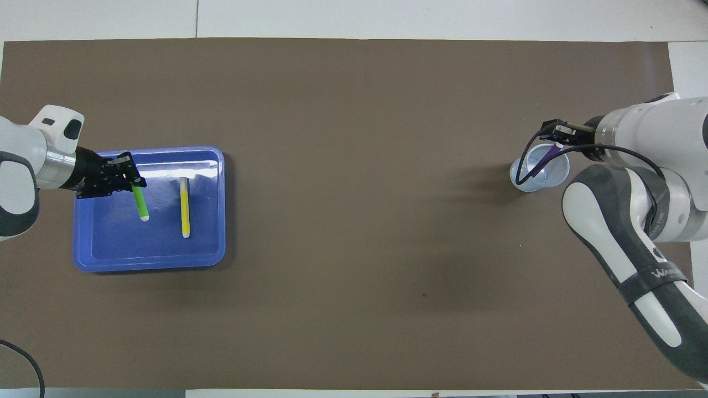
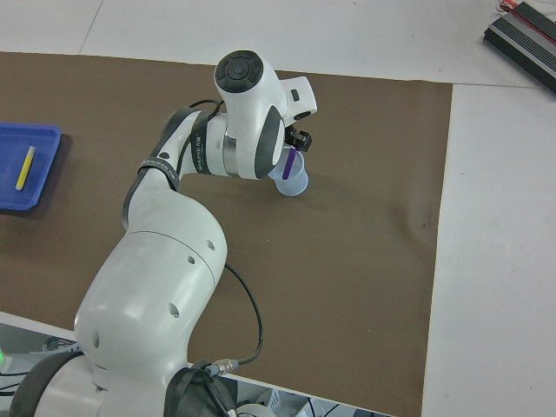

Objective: Right arm passes pens to left for tray arrangement
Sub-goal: 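Place the green pen in the tray while the right gripper returns, then pull the purple pen from the cup with the right gripper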

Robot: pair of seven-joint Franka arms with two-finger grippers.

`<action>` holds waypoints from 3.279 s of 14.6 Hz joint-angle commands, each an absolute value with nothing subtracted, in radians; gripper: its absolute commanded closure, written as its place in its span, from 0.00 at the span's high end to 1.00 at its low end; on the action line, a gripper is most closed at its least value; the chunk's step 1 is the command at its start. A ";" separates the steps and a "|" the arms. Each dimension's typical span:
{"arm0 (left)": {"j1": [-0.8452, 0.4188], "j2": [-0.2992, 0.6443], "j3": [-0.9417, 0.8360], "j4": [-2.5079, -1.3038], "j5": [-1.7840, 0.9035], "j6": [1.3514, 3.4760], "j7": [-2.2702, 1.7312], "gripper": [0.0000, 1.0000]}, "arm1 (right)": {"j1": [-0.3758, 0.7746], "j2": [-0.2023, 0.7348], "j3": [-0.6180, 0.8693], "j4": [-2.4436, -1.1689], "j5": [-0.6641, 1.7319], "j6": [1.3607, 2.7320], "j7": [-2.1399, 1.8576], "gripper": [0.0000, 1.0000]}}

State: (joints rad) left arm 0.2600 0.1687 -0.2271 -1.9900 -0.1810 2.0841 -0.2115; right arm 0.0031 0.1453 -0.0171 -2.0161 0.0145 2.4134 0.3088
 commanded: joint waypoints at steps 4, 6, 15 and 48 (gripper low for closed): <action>0.262 0.252 -0.233 -1.986 -0.052 2.161 -0.095 0.00 | -0.005 0.167 -0.011 -2.040 -0.009 2.477 0.298 0.70; 0.258 0.264 -0.233 -1.985 -0.049 2.167 -0.089 0.00 | -0.003 0.167 -0.011 -2.046 -0.009 2.479 0.298 0.66; 0.261 0.268 -0.233 -2.054 -0.029 2.250 -0.038 0.00 | -0.005 0.166 -0.009 -2.077 -0.009 2.548 0.299 0.00; 0.167 0.000 -0.279 -1.661 -0.348 1.611 -0.890 1.00 | 0.023 0.206 0.501 -1.529 0.259 2.114 1.516 0.00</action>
State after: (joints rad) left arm 0.1923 0.0493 -0.2859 -1.6542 -0.3035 1.6139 -0.6805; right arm 0.0221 0.1799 0.4672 -1.5624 0.2548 2.1191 1.4793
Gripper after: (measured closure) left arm 0.000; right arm 0.824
